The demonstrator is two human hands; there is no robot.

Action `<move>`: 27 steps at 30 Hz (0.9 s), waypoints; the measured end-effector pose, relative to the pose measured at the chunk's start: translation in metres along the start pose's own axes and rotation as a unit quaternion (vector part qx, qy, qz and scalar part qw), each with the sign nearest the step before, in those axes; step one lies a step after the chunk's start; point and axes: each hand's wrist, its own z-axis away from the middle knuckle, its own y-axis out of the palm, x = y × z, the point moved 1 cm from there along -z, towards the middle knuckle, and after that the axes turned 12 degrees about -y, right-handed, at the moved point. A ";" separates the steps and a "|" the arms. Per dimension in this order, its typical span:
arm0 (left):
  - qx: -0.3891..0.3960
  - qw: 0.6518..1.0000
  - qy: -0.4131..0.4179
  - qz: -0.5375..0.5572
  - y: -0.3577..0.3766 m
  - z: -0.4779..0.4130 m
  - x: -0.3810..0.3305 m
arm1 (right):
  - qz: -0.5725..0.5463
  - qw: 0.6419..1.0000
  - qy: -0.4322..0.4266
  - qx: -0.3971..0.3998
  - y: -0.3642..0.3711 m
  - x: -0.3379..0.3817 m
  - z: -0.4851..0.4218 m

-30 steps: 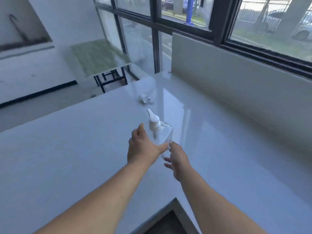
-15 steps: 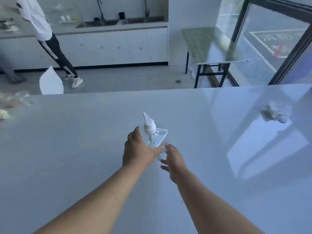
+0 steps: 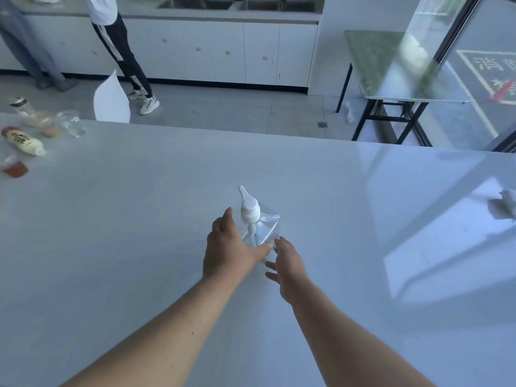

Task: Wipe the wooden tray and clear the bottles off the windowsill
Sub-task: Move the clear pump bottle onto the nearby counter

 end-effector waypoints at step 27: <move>0.247 0.820 0.436 -0.276 0.264 0.379 -0.248 | 0.509 0.772 -0.081 -0.373 -0.555 -0.056 0.353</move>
